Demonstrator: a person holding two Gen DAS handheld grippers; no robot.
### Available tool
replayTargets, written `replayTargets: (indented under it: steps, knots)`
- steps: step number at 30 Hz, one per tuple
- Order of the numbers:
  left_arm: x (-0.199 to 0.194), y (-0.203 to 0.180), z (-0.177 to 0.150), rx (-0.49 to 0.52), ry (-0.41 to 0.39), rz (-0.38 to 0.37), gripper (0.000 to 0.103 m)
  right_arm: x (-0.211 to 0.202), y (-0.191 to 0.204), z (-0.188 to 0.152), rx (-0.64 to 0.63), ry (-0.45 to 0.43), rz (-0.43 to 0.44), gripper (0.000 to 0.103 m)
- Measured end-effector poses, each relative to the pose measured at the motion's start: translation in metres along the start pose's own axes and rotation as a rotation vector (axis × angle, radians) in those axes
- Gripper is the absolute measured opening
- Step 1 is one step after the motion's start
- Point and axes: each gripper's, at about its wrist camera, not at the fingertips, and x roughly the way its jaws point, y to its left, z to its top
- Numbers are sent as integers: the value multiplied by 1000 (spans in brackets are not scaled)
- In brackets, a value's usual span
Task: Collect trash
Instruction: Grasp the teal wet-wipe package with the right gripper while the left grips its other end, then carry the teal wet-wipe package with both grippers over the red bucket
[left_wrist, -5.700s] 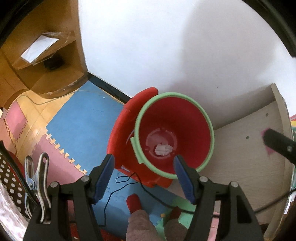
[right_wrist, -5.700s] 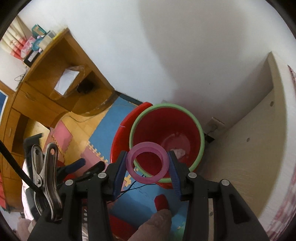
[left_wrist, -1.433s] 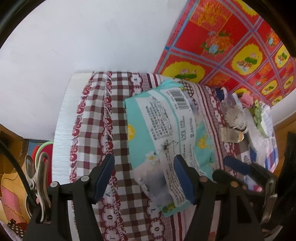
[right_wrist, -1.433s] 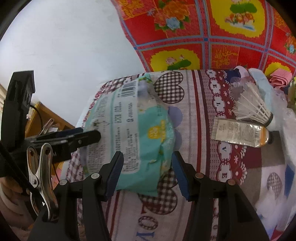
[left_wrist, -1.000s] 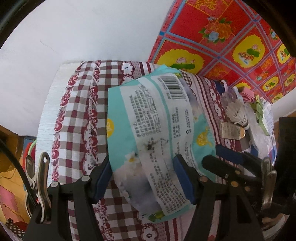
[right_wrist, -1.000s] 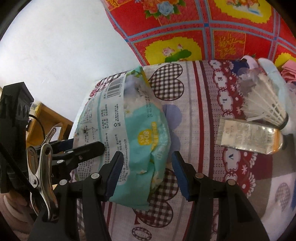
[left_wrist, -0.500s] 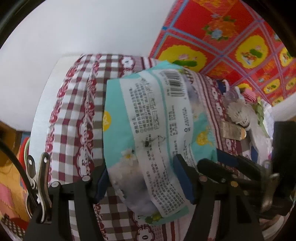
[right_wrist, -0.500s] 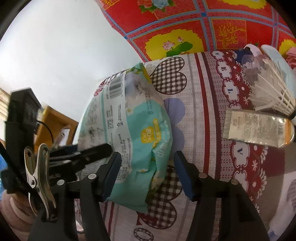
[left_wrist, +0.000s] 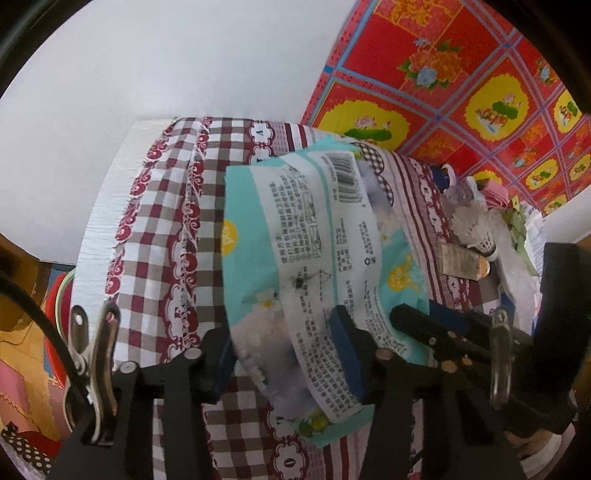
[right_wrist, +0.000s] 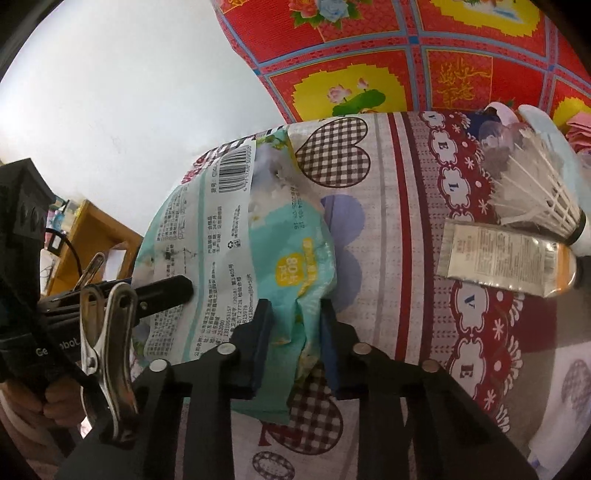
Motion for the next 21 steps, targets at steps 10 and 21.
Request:
replayTargets:
  steps: [10, 21]
  knots:
    - [-38, 9, -14, -18, -45, 23, 38, -10, 17, -19, -43, -12, 72, 22]
    - [-77, 55, -40, -152, -109, 86, 37, 1, 65, -10, -201, 28, 144, 22]
